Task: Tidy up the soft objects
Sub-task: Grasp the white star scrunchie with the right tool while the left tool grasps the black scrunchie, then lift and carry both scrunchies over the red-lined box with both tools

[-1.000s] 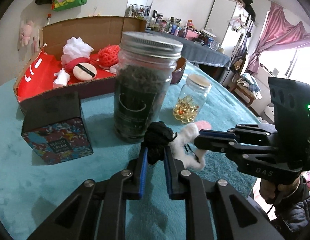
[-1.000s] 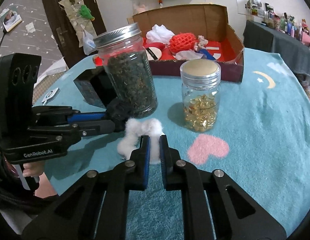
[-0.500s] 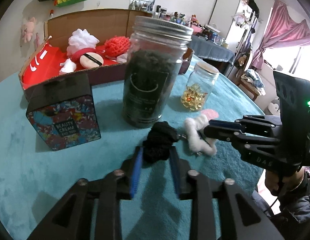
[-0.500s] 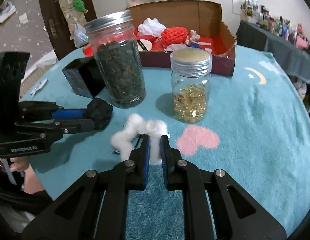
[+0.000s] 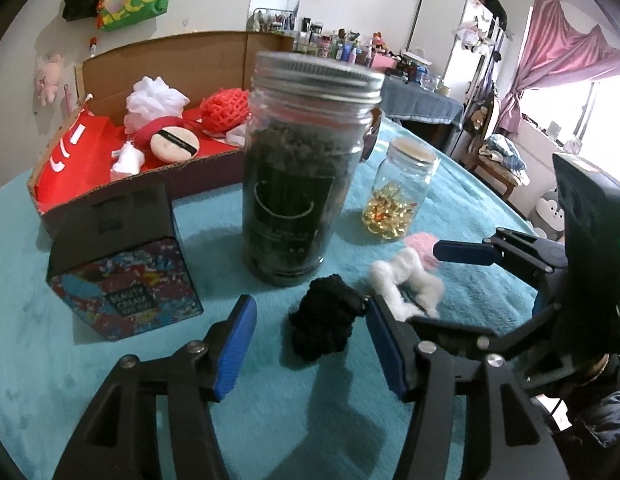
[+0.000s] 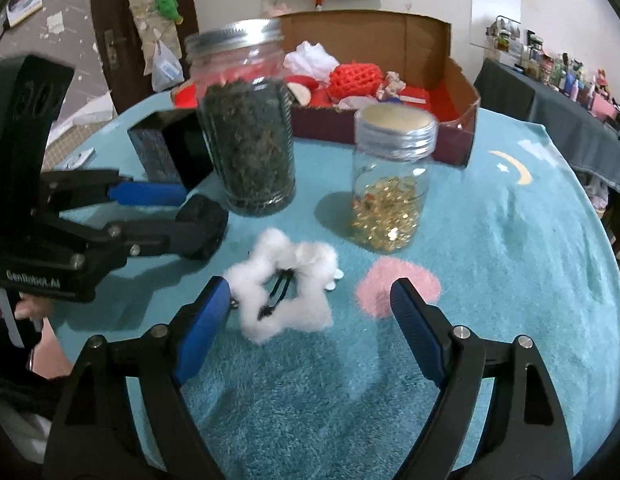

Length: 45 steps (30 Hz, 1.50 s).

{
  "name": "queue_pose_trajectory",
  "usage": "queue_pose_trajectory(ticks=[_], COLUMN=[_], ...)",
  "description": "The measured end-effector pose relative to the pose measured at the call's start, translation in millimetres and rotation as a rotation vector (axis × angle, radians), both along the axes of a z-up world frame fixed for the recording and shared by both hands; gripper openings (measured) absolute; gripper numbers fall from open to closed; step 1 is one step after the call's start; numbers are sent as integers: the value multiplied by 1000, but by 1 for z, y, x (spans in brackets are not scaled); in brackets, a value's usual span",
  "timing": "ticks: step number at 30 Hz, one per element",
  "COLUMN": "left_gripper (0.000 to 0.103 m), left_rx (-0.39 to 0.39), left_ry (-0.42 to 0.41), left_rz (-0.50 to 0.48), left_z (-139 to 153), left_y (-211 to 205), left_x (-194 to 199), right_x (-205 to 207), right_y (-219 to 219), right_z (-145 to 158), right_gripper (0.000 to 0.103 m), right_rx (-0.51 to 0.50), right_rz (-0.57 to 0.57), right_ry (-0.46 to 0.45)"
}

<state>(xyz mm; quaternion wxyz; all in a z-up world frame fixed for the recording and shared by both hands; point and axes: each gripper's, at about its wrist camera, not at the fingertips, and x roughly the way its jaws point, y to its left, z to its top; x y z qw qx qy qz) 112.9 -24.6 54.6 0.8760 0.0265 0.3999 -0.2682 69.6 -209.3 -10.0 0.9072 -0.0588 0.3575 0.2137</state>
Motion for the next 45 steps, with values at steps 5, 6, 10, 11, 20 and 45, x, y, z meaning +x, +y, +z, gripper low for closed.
queue_pose_trajectory(ticks=[5,6,10,11,20,45], left_gripper=[29,29,27,27,27,27], left_rx=[9,10,-1,-5,-17,126], left_ry=[42,43,41,40,32,0], left_rz=[-27,-24,-19,-18,11,259], left_z=[-10,-11,-8,-7,1,3], left_y=[-6,-7,-4,-3,15,135], left_x=[6,6,3,2,-8,6], right_x=[3,3,0,0,1,17], right_y=[15,18,20,18,0,-70], right_z=[-6,-6,-4,-3,7,17], right_gripper=[81,79,45,38,38,38], right_rx=[-58,-69,-59,-45,26,-7], right_rz=[16,23,31,28,3,-175], right_ry=[7,7,-7,-4,-6,21])
